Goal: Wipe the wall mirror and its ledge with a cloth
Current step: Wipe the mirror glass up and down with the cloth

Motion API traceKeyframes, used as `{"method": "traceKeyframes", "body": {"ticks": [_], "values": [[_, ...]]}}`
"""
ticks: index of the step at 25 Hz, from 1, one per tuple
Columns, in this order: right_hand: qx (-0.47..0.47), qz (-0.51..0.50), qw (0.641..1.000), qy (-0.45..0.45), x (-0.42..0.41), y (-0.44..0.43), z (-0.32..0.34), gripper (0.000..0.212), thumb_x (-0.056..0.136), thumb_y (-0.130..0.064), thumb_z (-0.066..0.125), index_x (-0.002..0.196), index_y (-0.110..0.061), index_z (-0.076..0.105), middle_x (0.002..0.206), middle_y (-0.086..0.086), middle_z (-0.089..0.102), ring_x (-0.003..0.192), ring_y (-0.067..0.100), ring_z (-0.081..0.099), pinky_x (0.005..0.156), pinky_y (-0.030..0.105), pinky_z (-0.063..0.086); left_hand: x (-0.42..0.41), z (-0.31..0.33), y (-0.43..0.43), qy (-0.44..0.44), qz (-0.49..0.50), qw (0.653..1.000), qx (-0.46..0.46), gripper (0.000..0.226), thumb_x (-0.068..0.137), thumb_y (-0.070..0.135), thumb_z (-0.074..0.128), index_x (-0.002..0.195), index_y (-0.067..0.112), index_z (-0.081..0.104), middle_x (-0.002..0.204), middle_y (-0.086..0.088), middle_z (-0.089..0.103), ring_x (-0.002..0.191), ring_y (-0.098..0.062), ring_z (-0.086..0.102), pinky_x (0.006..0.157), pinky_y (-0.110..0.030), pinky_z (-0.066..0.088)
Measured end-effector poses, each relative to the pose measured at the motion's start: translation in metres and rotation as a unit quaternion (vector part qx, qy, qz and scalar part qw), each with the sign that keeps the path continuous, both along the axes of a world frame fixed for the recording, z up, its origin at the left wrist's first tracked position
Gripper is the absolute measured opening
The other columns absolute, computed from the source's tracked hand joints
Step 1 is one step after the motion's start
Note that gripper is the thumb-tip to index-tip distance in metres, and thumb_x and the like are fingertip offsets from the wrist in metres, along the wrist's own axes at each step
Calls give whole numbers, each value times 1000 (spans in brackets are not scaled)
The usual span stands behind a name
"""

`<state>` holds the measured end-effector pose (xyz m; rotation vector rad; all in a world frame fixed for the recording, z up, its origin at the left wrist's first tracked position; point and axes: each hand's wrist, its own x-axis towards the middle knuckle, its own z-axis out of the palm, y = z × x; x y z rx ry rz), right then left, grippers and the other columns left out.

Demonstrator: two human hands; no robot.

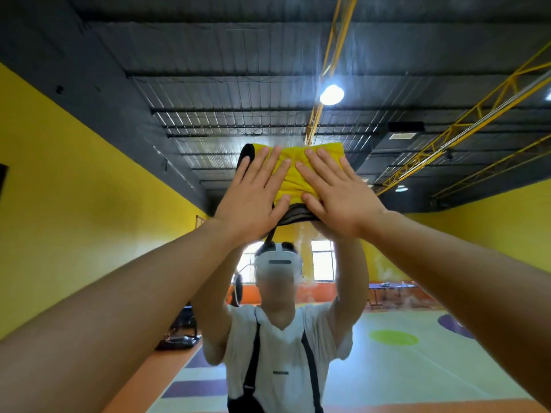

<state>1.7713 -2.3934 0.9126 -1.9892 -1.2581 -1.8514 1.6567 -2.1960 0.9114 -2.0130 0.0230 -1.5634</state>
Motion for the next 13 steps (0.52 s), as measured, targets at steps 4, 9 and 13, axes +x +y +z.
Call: {"method": "traceKeyframes", "body": {"ticks": [4,9,13], "values": [[38,45,998,-36,8,10,-43,65,101,-47,32,161,-23,28,170,4,17,158,25,10,127,53,9,-2,-38,3,0,-22,1000,19,69,103,45,34,164,16,19,172,-7,7,159,-25,2,128,-51,9],[39,70,993,-82,15,9,-116,58,105,-44,40,158,-22,36,168,6,25,156,27,18,125,55,19,-7,-115,4,10,-18,1000,8,72,106,57,32,163,16,20,172,-9,8,159,-27,3,127,-54,13],[8,69,997,-42,7,4,-173,61,108,-51,35,160,-21,30,170,5,19,158,28,11,124,57,18,-12,-168,2,35,-20,999,9,74,104,60,37,162,15,25,171,-11,12,159,-30,8,125,-57,19]]}}
